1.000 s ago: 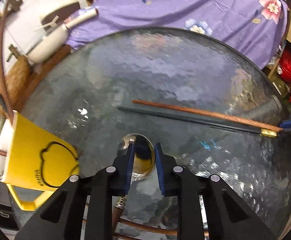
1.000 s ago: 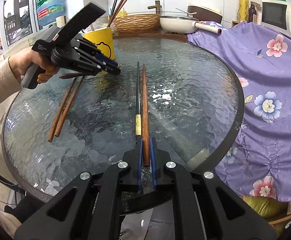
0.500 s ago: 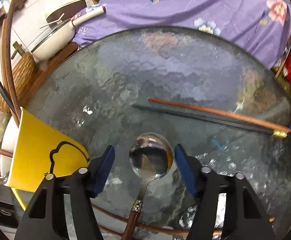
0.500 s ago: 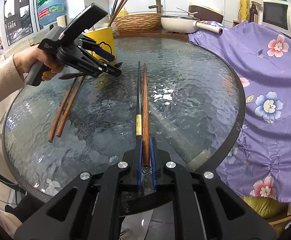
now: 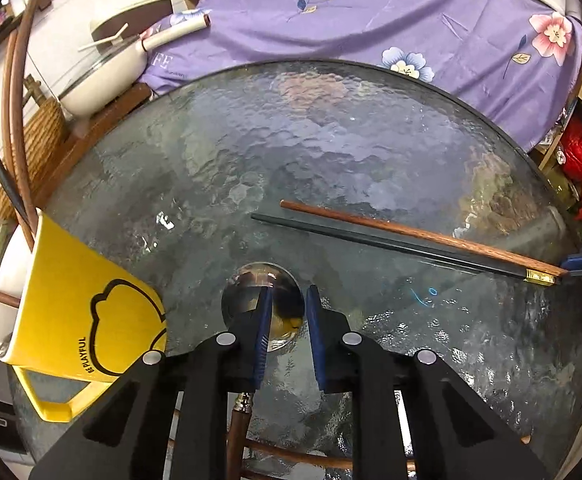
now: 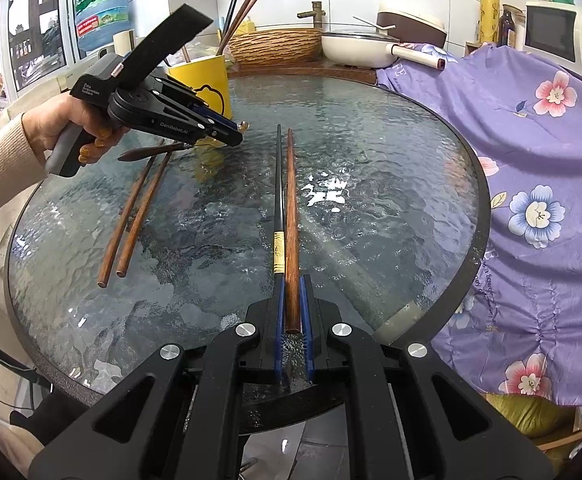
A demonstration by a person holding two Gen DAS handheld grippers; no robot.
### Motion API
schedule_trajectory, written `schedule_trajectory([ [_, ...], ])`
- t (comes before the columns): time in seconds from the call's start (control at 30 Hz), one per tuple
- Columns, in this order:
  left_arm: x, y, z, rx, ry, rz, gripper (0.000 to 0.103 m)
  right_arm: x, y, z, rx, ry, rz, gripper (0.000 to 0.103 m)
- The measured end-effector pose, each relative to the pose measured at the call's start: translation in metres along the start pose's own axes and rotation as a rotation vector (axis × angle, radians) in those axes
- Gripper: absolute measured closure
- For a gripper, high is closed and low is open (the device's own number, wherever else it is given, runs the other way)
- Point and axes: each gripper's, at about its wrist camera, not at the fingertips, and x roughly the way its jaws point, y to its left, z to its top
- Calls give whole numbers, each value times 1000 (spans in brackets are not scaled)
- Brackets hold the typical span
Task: Organize utensils
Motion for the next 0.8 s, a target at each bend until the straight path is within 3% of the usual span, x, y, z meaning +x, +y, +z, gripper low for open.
schedule_trajectory([
  [0.13, -13, -2, -3, 4, -23, 13, 81, 1, 1, -1, 2, 3, 0, 95],
  [0.2, -21, 0, -7, -7, -43, 28, 61, 1, 0, -1, 5, 2, 2, 95],
  [0.27, -33, 6, -17, -42, -73, 45, 48, 1, 1, -2, 3, 0, 2, 95],
  [0.57, -72, 34, -107, -212, -109, 69, 44, 1, 2, -2, 6, -4, 2, 95],
  [0.73, -66, 33, -128, -235, -99, 91, 45, 2, 4, -1, 17, -4, 6, 95],
  [0.8, -61, 33, -128, -245, -98, 75, 51, 3, 5, 0, 16, -1, 2, 95],
])
